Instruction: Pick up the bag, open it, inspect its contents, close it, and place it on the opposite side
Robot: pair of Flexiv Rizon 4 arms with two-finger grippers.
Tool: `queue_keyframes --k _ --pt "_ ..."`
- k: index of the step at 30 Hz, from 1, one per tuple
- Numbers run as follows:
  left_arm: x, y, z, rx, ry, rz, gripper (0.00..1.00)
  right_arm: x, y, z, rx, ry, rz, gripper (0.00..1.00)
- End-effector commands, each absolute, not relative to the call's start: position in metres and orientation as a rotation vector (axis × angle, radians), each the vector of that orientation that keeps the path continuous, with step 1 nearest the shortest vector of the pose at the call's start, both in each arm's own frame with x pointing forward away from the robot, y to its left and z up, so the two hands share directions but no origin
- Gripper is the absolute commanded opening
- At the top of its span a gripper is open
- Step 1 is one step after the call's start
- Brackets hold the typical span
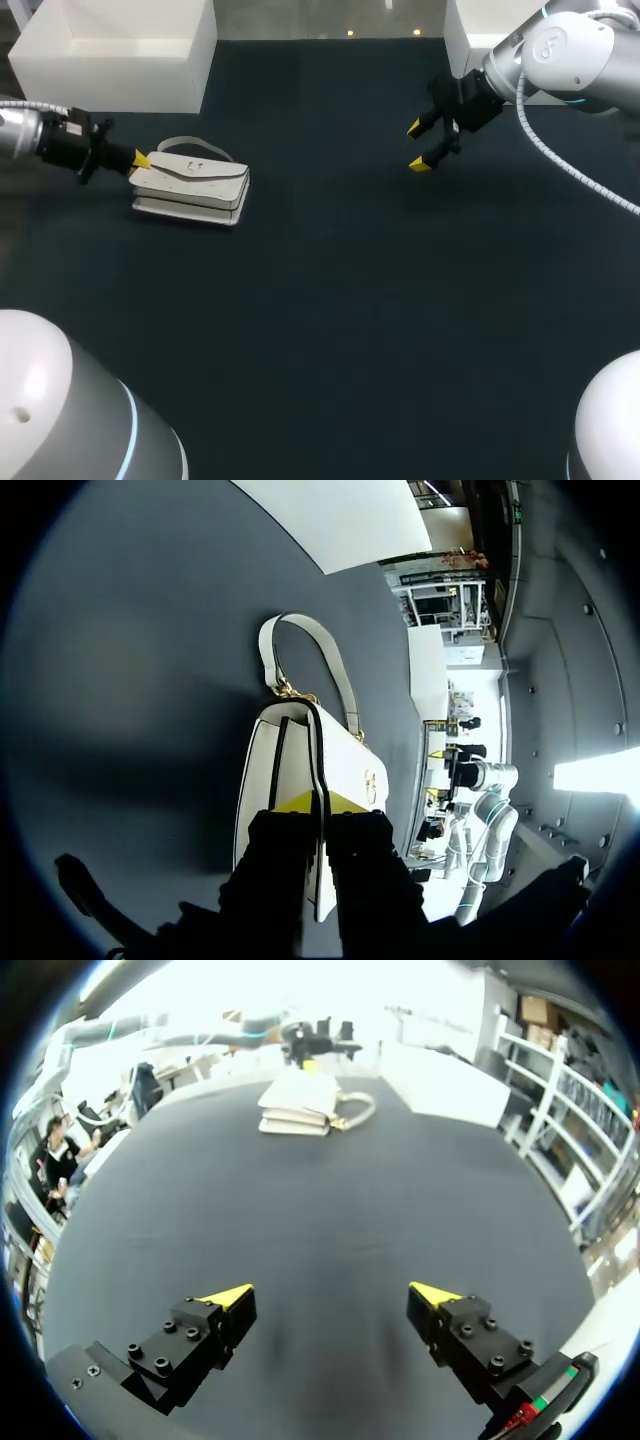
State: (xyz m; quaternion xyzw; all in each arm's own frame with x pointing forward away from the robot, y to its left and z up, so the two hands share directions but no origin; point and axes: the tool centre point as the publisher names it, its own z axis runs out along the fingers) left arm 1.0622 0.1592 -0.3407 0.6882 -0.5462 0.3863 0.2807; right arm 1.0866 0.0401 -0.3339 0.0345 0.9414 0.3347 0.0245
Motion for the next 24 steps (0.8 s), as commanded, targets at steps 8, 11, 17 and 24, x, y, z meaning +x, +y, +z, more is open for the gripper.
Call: queue_keyframes --k 8,11,17,24 --pt "1.049 0.122 -0.345 2.057 -1.334 1.355 0.00 1.088 0.040 -0.334 0.103 2.914 1.039 1.00" --pt "1.046 0.110 -0.345 2.053 -1.334 1.360 0.00 1.088 0.040 -0.334 0.103 2.914 1.039 1.00" --pt "1.044 0.085 -0.346 2.045 -1.339 1.359 0.00 1.088 0.040 -0.334 0.103 2.914 1.039 1.00" --pt "1.054 0.062 -0.345 2.043 -1.345 1.363 0.00 1.088 0.040 -0.334 0.103 2.914 1.039 1.00"
